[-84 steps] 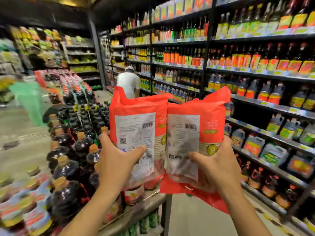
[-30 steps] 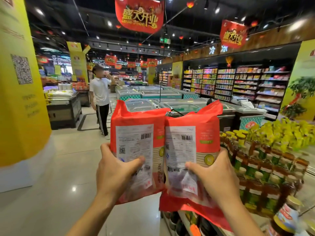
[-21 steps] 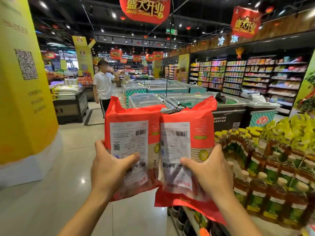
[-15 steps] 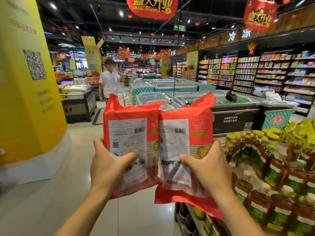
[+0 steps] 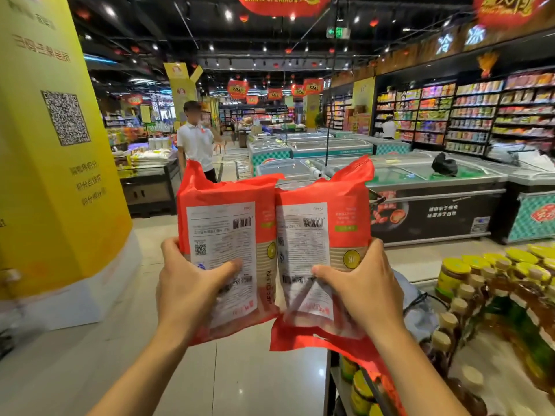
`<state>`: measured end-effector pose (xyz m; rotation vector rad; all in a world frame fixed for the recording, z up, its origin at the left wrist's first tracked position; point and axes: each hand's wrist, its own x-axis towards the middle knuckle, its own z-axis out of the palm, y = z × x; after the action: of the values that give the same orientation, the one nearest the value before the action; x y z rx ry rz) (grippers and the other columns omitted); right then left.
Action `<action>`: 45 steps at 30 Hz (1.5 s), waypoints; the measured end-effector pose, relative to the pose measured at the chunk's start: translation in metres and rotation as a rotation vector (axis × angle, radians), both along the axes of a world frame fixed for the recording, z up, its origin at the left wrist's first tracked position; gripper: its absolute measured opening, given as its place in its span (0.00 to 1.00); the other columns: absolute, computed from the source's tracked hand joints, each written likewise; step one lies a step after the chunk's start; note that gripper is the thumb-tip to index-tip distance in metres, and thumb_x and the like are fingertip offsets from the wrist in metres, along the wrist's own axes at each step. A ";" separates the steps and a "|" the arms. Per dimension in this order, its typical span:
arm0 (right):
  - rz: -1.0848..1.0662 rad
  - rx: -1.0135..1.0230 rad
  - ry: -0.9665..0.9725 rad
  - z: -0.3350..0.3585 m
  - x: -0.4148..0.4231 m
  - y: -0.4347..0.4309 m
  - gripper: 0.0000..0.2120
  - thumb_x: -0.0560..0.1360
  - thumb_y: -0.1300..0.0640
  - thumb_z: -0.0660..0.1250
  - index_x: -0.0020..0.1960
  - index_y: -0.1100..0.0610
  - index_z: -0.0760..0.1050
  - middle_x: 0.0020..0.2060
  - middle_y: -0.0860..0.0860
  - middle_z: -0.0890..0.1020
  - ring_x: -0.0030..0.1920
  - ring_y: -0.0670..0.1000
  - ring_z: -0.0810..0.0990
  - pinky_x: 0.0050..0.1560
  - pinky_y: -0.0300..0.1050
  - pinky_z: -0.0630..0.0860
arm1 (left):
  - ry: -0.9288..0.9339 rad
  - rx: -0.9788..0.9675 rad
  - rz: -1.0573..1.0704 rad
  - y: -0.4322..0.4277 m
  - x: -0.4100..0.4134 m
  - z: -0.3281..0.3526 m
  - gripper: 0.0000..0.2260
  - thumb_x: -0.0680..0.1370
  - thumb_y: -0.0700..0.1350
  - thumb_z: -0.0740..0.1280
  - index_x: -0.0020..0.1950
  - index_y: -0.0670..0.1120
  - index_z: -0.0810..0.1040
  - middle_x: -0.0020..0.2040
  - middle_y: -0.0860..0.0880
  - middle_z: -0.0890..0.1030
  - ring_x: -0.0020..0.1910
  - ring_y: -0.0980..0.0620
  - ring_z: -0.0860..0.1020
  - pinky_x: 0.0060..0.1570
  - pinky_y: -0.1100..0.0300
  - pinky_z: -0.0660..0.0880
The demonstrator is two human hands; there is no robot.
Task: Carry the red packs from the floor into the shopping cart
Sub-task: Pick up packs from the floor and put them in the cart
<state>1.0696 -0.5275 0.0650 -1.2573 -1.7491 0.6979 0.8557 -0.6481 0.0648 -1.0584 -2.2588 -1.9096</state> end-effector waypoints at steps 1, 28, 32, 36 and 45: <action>0.004 -0.005 -0.004 -0.002 -0.004 0.012 0.32 0.63 0.39 0.80 0.55 0.49 0.65 0.51 0.47 0.79 0.52 0.56 0.80 0.50 0.54 0.77 | -0.002 -0.011 0.002 0.012 -0.006 -0.002 0.34 0.66 0.46 0.85 0.61 0.53 0.65 0.56 0.49 0.82 0.52 0.47 0.84 0.50 0.40 0.84; -0.153 -0.029 -0.076 -0.022 -0.266 0.322 0.35 0.63 0.38 0.81 0.60 0.45 0.65 0.52 0.44 0.80 0.49 0.50 0.81 0.45 0.48 0.74 | -0.077 -0.066 -0.185 0.358 -0.289 -0.028 0.34 0.66 0.49 0.85 0.61 0.50 0.65 0.52 0.59 0.78 0.51 0.48 0.83 0.53 0.42 0.82; -0.179 -0.027 -0.075 -0.026 -0.287 0.370 0.35 0.64 0.38 0.81 0.60 0.46 0.65 0.52 0.44 0.80 0.48 0.48 0.82 0.41 0.44 0.75 | -0.092 -0.068 -0.220 0.410 -0.312 -0.030 0.36 0.65 0.50 0.85 0.62 0.51 0.65 0.52 0.60 0.78 0.51 0.51 0.82 0.54 0.41 0.82; -0.195 -0.049 -0.078 -0.036 -0.307 0.426 0.35 0.63 0.38 0.81 0.60 0.45 0.66 0.52 0.44 0.81 0.49 0.50 0.82 0.47 0.50 0.78 | -0.113 -0.081 -0.218 0.466 -0.332 -0.035 0.38 0.57 0.59 0.80 0.60 0.53 0.66 0.52 0.60 0.80 0.51 0.50 0.83 0.54 0.41 0.82; -0.171 -0.073 -0.038 -0.046 -0.357 0.590 0.33 0.62 0.39 0.81 0.57 0.45 0.65 0.51 0.43 0.80 0.49 0.50 0.81 0.49 0.52 0.76 | -0.056 -0.108 -0.161 0.624 -0.381 -0.039 0.36 0.62 0.54 0.85 0.61 0.53 0.67 0.52 0.58 0.81 0.52 0.50 0.84 0.55 0.41 0.82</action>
<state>0.7128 0.0621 0.0194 -1.4597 -1.6358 0.6469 0.4751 -0.0238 0.0255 -1.2513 -2.4005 -1.9156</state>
